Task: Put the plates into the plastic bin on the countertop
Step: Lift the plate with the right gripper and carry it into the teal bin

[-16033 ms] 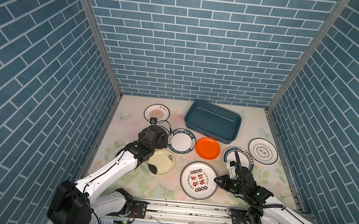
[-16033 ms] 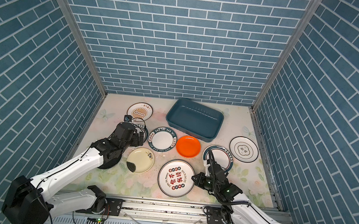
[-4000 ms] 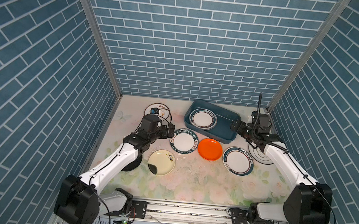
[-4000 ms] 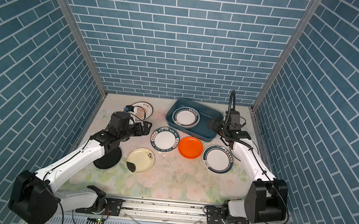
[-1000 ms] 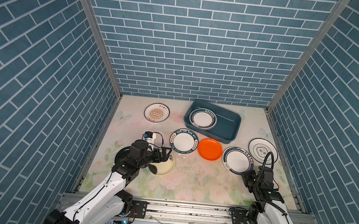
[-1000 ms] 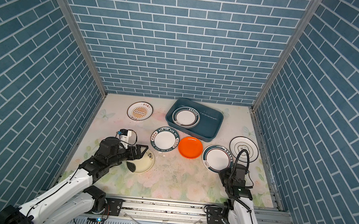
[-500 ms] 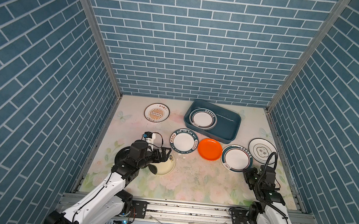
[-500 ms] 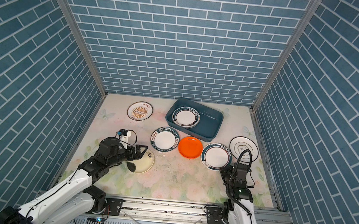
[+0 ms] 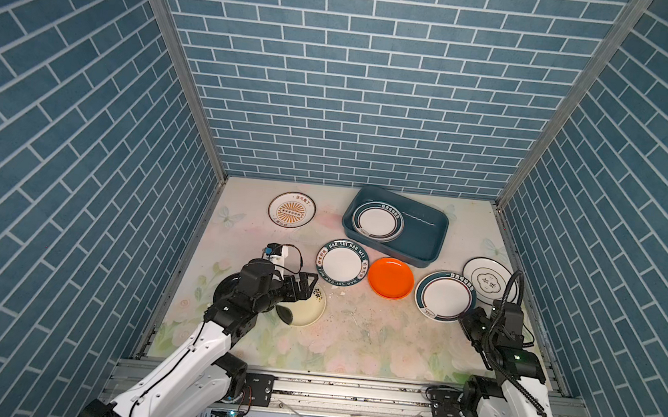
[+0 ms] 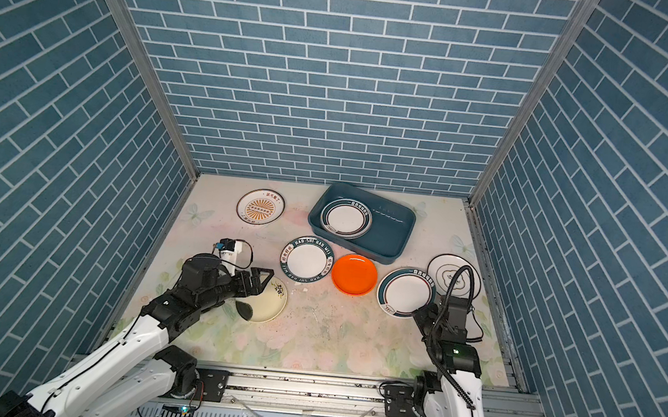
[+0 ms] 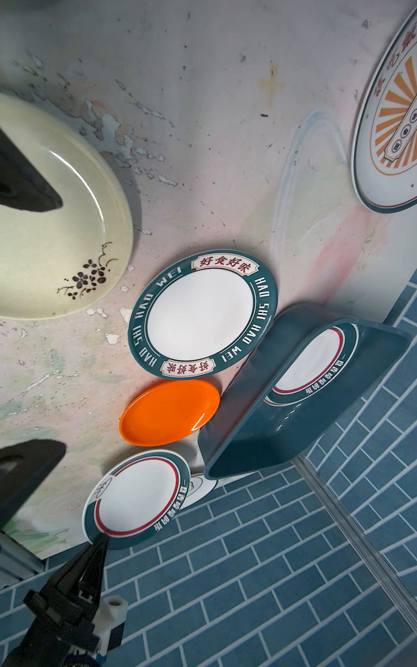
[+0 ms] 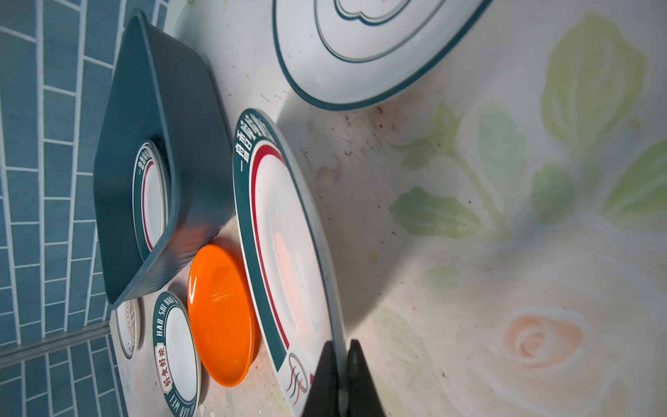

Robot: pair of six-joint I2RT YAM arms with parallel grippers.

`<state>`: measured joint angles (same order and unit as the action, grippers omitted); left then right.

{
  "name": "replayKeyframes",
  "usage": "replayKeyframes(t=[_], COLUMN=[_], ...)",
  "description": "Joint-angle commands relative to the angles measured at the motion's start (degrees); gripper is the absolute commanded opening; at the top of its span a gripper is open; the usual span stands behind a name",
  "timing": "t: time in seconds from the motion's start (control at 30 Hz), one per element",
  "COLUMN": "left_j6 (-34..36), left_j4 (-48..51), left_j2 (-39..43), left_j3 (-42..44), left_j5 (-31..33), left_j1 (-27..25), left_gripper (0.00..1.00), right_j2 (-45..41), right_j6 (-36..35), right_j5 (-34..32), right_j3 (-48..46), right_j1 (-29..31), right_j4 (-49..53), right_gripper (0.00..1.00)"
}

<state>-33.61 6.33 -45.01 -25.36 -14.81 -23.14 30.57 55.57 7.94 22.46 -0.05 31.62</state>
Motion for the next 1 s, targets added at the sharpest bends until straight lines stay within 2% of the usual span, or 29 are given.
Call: replayKeyframes(t=[0.0,0.2,0.37,0.57,0.73,0.97], left_j6=[0.10,-1.89,-2.34,-1.92,-0.46,1.93], left_j4=[1.23,1.62,3.69,5.89,9.12,12.81], left_j2=[-0.56,-1.30,-0.95,-1.96,-4.13,-7.23], left_j3=[-2.34,-4.14,-6.24,-9.62,-13.96,-20.68], left_j5=[1.79,3.06,4.81,5.93,6.41,7.08], left_j1=[-0.20,-0.16,-0.16,-0.18,-0.19,-0.06], left_gripper=[1.00,0.99,1.00,1.00,1.00,0.99], right_j2=[0.90,4.55,9.56,21.98,34.31,52.46], right_j6=[-5.61,-7.27,-7.29,-7.82,-8.90,-9.27], right_j5=[-0.49,4.32,9.02,11.92,8.67,7.29], right_j3=[6.02,17.29,25.10,32.22,39.59,51.41], right_j1=[-0.03,0.05,0.05,1.87,8.16,12.68], right_j4=[3.45,7.75,4.81,-1.93,-6.43,-11.82], right_gripper=[0.00,0.00,0.00,0.00,0.00,0.00])
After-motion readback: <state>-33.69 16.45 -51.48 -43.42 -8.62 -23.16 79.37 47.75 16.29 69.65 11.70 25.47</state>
